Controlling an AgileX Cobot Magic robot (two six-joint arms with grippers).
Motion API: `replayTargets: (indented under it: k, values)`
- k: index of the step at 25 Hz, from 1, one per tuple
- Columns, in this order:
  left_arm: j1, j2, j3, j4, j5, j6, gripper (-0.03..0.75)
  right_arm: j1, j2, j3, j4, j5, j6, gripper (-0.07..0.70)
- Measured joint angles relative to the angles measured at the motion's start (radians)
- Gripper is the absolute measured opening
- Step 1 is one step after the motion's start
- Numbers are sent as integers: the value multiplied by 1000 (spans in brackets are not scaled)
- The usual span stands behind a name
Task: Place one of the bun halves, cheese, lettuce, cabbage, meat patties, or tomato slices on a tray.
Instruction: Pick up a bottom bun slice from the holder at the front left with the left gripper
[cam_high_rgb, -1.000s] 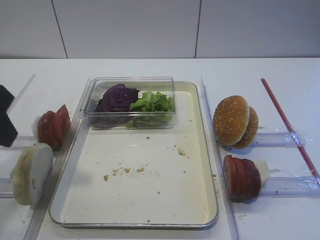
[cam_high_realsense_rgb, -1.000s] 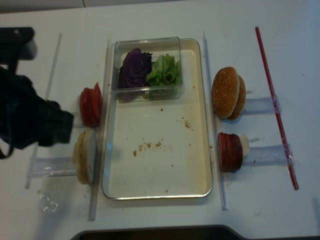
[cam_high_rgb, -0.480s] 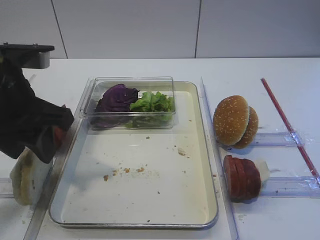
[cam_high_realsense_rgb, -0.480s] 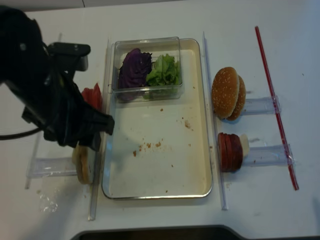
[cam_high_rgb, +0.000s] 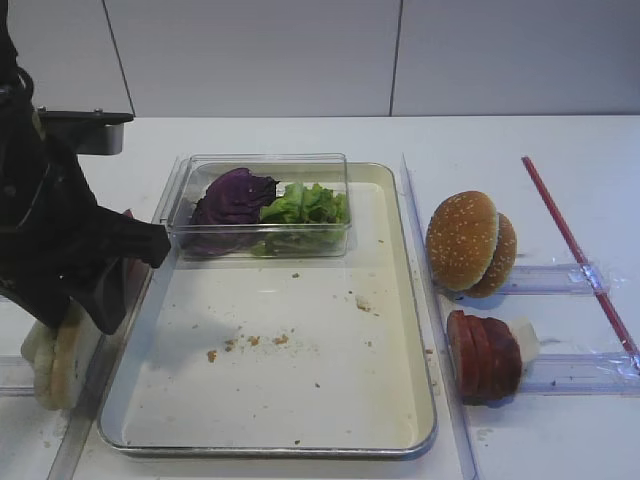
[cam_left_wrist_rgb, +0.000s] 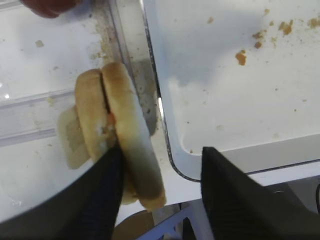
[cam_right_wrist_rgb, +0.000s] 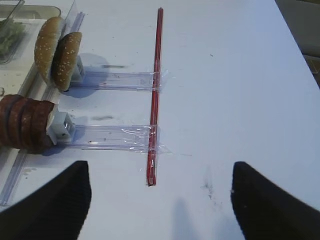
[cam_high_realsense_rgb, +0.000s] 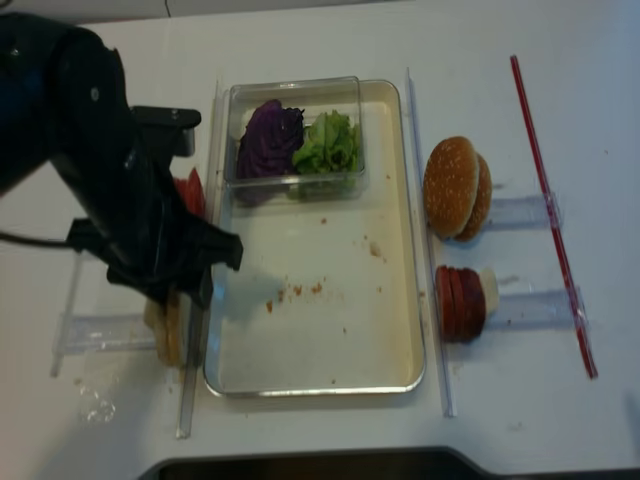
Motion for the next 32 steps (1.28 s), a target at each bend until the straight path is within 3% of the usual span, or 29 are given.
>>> replayTargets:
  k: [6, 26, 32]
  values:
    - [0, 13, -31, -2, 2, -2, 300, 0, 0, 0, 0, 0, -3, 585]
    - [-2, 108, -40, 39, -11, -77, 291, 0, 0, 0, 0, 0, -2, 585]
    - [-2, 108, -40, 57, -11, -97, 164, 0, 0, 0, 0, 0, -2, 585]
